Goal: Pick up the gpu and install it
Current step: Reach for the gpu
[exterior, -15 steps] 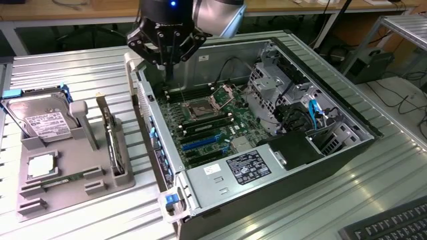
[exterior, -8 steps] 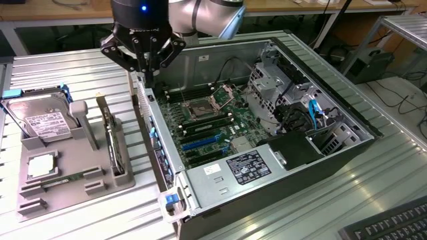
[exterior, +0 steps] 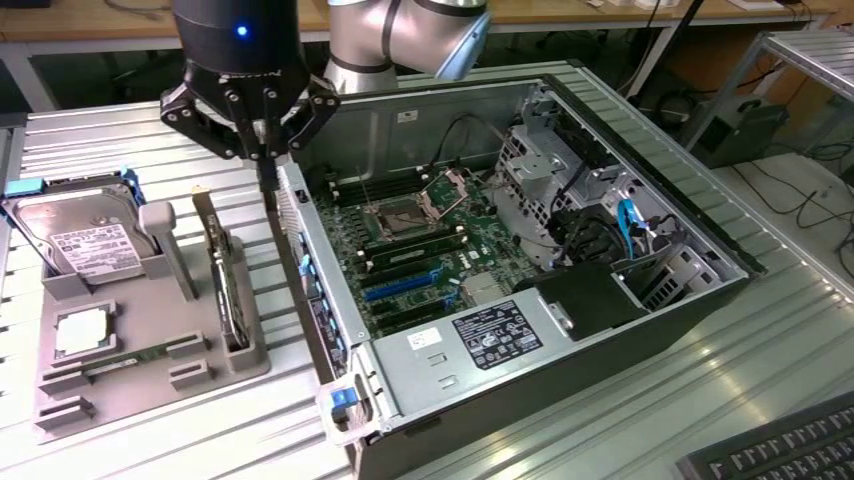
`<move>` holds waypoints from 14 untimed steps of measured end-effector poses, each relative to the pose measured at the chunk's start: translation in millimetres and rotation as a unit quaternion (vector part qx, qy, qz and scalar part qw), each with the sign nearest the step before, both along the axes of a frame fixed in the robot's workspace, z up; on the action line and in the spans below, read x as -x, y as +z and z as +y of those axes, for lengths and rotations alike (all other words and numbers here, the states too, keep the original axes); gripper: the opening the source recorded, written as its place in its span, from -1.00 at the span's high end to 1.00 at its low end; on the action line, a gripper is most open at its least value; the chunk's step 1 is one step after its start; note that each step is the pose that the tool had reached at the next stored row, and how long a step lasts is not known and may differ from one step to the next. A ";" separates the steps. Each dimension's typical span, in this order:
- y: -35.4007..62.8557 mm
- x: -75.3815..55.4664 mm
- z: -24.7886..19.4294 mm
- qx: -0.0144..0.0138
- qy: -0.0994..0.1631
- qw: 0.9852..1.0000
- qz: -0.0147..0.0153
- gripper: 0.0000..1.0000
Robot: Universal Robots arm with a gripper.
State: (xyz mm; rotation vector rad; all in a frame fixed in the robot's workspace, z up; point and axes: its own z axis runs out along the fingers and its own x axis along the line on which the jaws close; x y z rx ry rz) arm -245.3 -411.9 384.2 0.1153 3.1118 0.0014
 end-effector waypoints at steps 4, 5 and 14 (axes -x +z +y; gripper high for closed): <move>-3.4 15.1 -1.5 0.003 0.000 1.000 0.000 0.79; -4.4 19.1 -1.7 0.004 0.000 1.000 0.000 0.79; -18.0 56.4 -1.8 0.005 0.000 1.000 0.000 0.79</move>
